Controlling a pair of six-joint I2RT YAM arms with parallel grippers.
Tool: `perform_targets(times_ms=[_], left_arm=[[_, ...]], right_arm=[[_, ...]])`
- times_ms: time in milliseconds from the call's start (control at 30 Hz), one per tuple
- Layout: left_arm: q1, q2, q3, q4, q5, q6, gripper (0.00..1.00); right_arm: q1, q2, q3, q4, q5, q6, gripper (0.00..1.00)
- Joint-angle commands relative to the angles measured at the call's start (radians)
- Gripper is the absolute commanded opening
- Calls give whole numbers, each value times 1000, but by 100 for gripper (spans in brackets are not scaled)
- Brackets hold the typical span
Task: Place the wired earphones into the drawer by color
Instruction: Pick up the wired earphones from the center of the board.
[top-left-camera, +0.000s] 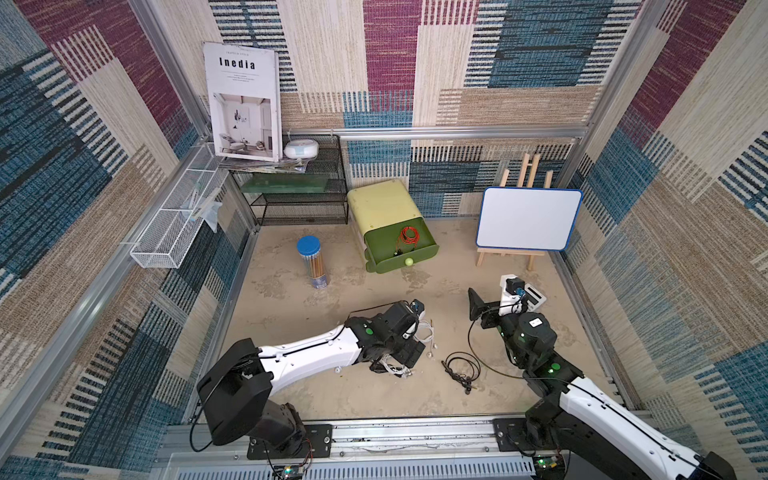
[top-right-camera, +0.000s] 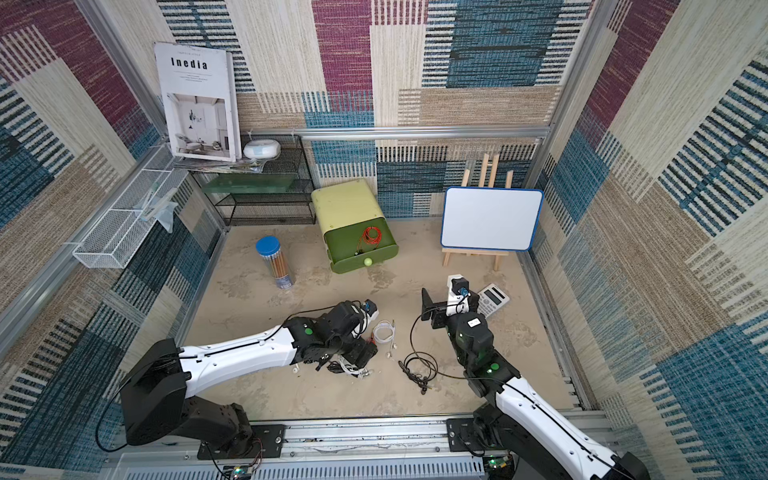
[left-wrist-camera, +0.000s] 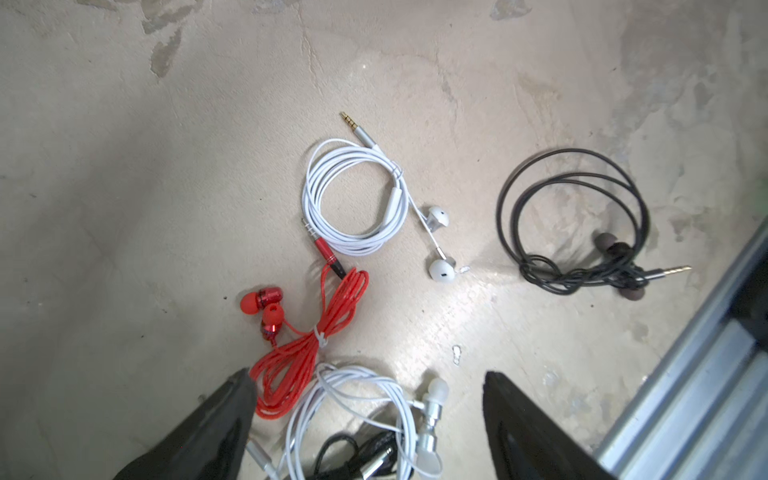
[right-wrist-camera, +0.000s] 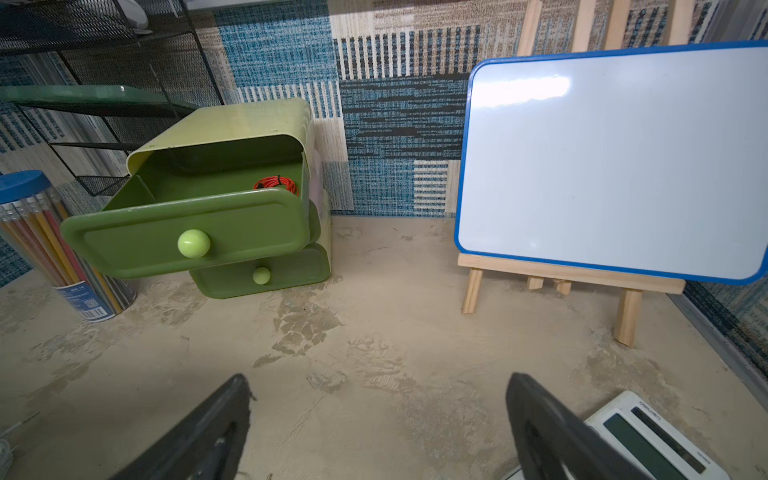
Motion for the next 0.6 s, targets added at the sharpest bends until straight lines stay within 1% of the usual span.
perform_targets(times_ms=[0, 100, 400, 567], left_arm=[[-4, 42, 33, -60, -68, 24, 83], [-6, 79, 58, -76, -82, 27, 75], [-10, 179, 117, -108, -96, 42, 56], [-13, 218, 123, -113, -92, 39, 51]], right_arm=[[1, -16, -3, 28, 11, 3, 99], [1, -31, -8, 25, 24, 7, 99], [1, -53, -23, 36, 47, 7, 99], [1, -53, -23, 34, 51, 5, 99]])
